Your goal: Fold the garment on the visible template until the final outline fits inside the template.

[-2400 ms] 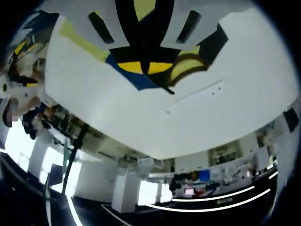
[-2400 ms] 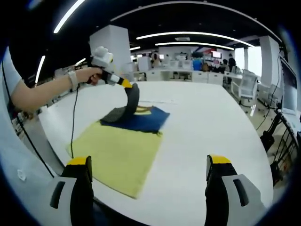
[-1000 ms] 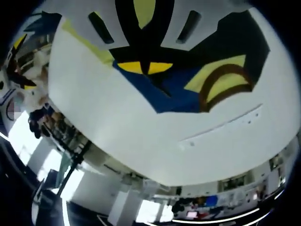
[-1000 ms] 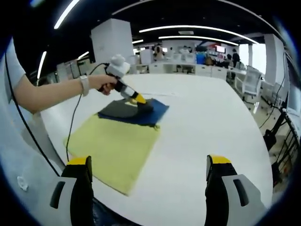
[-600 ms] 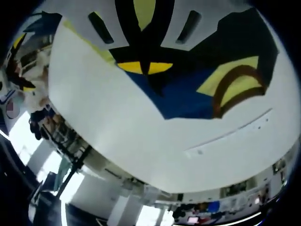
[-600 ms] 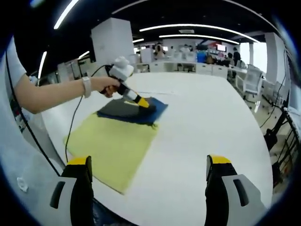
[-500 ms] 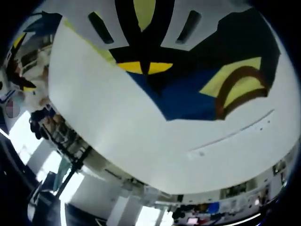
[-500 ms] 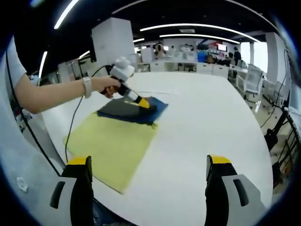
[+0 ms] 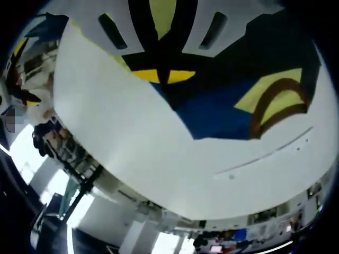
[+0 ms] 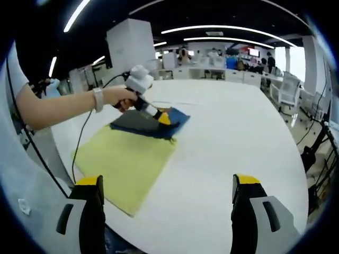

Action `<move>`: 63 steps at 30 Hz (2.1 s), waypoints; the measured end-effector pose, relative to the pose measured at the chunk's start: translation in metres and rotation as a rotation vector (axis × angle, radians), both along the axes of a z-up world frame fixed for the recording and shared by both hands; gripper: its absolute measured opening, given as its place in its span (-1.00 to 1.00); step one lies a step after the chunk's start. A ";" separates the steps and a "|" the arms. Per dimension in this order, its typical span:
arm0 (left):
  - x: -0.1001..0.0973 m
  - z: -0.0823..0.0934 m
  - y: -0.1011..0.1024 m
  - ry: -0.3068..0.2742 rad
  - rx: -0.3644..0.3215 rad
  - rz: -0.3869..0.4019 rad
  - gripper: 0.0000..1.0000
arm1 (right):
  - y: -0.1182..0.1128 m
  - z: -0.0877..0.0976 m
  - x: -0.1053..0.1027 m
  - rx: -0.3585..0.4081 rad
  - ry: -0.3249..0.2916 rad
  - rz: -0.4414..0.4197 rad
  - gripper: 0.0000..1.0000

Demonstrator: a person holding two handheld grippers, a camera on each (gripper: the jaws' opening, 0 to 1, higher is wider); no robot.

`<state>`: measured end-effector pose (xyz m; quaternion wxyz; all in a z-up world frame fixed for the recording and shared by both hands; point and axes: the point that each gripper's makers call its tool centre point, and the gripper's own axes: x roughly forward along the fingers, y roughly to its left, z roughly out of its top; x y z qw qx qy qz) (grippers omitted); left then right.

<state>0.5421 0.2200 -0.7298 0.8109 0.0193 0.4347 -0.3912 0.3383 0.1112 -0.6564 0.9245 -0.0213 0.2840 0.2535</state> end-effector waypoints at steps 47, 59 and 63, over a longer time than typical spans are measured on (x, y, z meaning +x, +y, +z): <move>-0.046 0.106 0.017 -0.282 -0.069 -0.027 0.35 | 0.031 0.015 -0.005 0.011 -0.050 0.122 1.00; -0.079 0.123 0.060 -0.324 -0.014 -0.011 0.70 | 0.050 0.011 -0.022 0.040 -0.043 0.125 1.00; -0.090 0.122 0.075 -0.331 0.007 -0.010 0.79 | 0.059 0.012 -0.026 0.036 -0.041 0.139 1.00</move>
